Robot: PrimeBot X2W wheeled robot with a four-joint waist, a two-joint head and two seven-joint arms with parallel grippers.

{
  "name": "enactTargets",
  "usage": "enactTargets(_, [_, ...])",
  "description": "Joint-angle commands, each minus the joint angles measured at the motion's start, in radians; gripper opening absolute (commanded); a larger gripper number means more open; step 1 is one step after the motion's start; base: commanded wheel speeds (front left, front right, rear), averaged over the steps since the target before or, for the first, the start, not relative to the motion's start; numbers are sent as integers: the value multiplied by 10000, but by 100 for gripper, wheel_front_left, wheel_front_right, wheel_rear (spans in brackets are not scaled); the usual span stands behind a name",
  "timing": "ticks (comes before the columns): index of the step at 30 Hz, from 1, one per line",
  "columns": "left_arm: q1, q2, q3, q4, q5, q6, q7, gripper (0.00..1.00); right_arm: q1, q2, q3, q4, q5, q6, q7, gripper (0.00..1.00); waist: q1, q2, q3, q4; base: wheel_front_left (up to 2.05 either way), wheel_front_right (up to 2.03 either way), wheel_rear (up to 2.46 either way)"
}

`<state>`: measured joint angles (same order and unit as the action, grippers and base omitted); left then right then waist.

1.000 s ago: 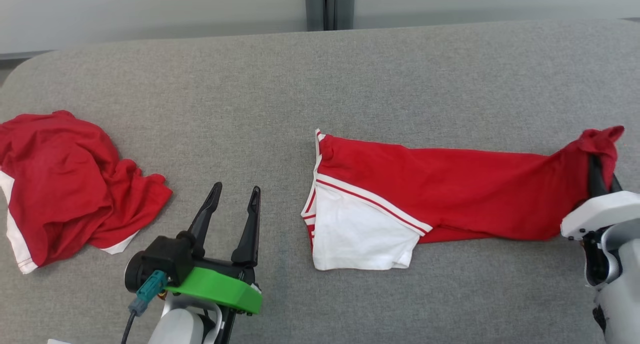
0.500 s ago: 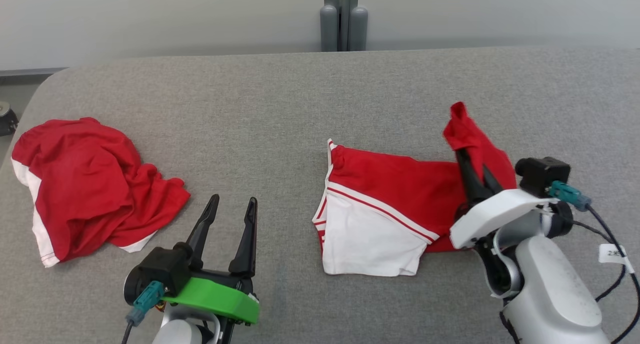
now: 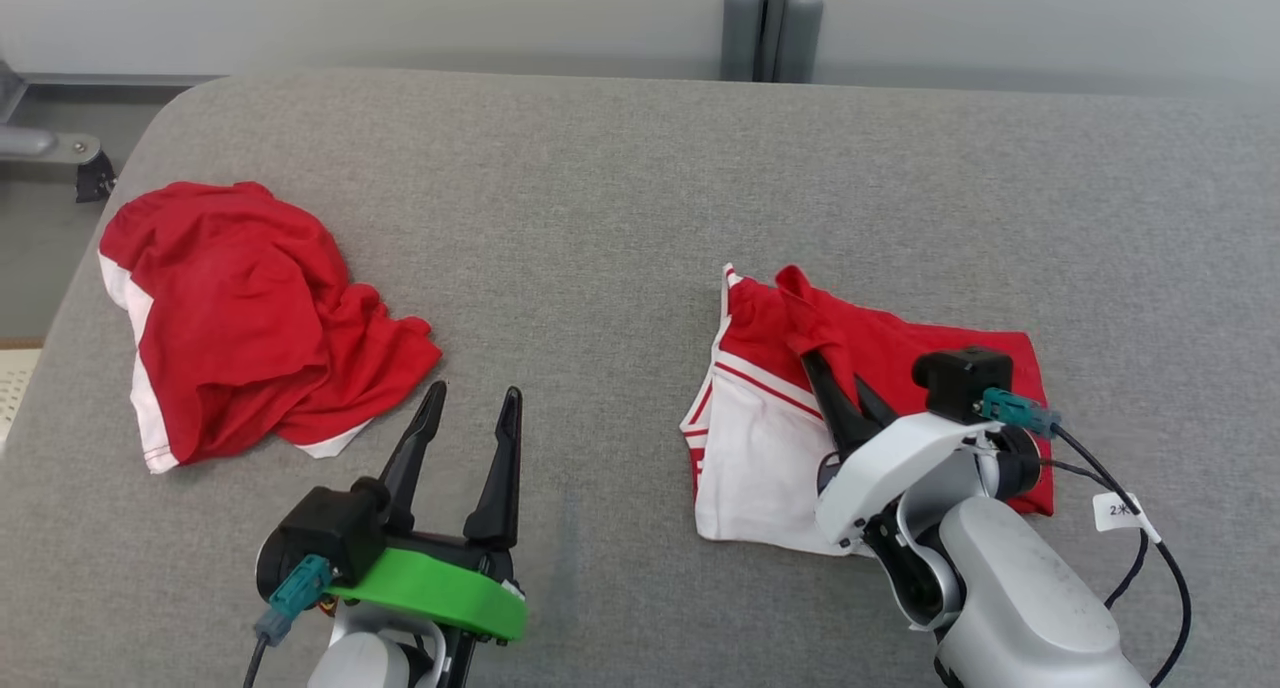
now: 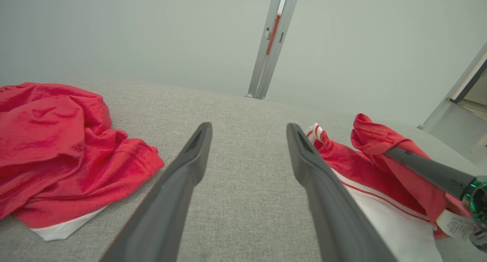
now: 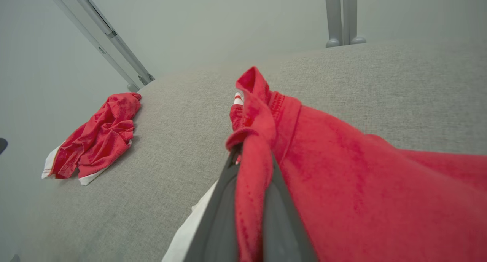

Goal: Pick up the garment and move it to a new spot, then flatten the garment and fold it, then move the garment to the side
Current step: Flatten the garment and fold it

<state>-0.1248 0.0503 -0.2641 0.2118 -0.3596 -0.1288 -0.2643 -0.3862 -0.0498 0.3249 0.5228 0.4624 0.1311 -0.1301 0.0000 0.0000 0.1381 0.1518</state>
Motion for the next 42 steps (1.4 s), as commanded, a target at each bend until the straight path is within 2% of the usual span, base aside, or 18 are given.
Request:
enactTargets(1, [-140,8,10,0,-50,-29,3,100,-171,-18,148,193,186,-7,-147,0,0,0,168,217,0,0,0])
enactTargets(10, [-261,7,-3,-2,-108,-29,3,100,-711,-17,1123,1464,723,-2,-651,0,0,0,350,422,0,0,0])
enactTargets(11, [-275,8,-15,-16,-126,-29,3,100,-741,-7,1298,1545,905,-2,-660,45,0,0,357,433,0,0,0])
enactTargets(12, [-277,8,-17,-28,-132,-29,2,100,-770,-4,1446,1571,1042,-2,-699,100,0,0,357,432,0,0,0])
enactTargets(19, [-194,8,-1,-50,-173,-29,2,100,-985,-35,3352,1159,2225,-2,-519,100,0,0,257,294,0,0,0])
enactTargets(23, [-112,7,45,-69,-147,-29,4,100,-1216,-20,3494,1108,2369,-2,-722,100,0,0,146,119,0,0,0])
enactTargets(28, [-111,7,112,-237,-77,-29,4,100,-1549,-135,2999,1198,1439,-2,-1068,100,0,0,47,-176,0,0,0])
enactTargets(33, [-264,10,34,-559,395,-29,2,100,-1294,-690,1944,742,406,-3,-1286,100,0,0,4,-474,0,0,0])
enactTargets(37, [-323,13,115,-687,365,-29,4,100,-834,-1222,1032,50,-615,-3,-1352,100,0,0,-19,-704,0,0,0])
enactTargets(42, [-325,13,218,-789,390,-29,4,100,154,-1413,-347,-1223,-1572,-3,-1351,100,0,0,-57,-989,0,0,0])
